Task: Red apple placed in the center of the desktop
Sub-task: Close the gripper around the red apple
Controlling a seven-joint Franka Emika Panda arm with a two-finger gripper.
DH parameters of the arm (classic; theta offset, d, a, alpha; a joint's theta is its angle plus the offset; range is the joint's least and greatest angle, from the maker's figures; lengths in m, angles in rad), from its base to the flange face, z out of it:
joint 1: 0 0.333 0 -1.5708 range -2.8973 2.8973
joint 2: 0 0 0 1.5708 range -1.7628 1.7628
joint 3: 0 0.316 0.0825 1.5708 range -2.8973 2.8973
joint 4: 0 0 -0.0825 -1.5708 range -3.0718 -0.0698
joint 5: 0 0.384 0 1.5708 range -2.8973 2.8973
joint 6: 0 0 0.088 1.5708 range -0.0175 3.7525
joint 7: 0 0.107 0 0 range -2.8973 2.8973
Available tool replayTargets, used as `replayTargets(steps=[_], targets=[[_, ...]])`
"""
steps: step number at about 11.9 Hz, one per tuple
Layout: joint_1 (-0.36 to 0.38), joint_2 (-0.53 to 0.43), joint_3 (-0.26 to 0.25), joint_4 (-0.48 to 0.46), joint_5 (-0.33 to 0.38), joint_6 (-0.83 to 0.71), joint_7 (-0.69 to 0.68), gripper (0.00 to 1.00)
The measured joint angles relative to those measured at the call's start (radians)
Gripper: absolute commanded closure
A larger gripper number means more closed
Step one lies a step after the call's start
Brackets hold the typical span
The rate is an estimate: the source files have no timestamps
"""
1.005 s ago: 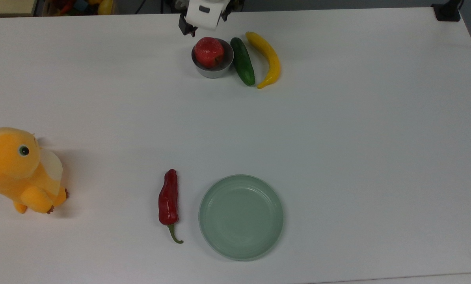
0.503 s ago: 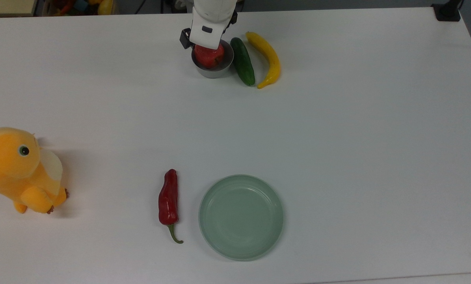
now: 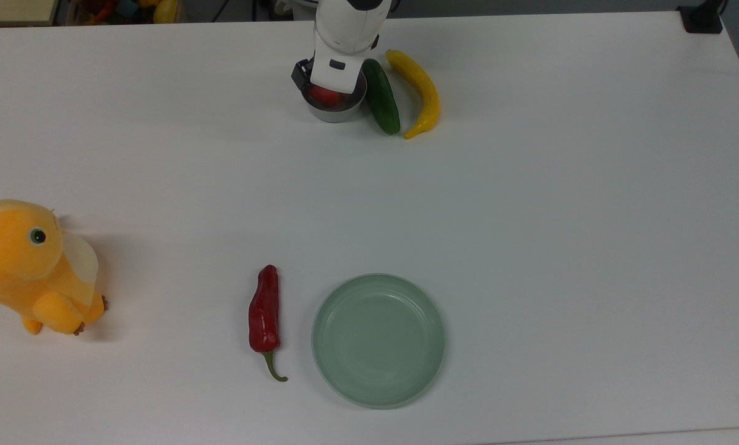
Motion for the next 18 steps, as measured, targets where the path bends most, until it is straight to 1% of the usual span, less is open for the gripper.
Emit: replayTargets(steps=[2, 3, 4, 5, 6, 9, 18], targets=[[0.0, 0.004, 0.0, 0.0, -0.01, 0.0, 0.0, 0.0], [0.0, 0.006, 0.0, 0.0, -0.011, 0.0, 0.0, 0.02], [0.0, 0.008, 0.0, 0.0, -0.016, 0.0, 0.0, 0.08], [0.001, 0.009, 0.0, 0.0, -0.026, 0.0, 0.0, 0.23], [0.001, 0.012, 0.0, 0.0, -0.036, 0.0, 0.0, 0.39], [0.001, 0.013, 0.0, 0.002, -0.038, 0.0, 0.0, 0.55], [0.002, 0.006, 0.0, 0.008, -0.039, 0.0, 0.0, 0.55]])
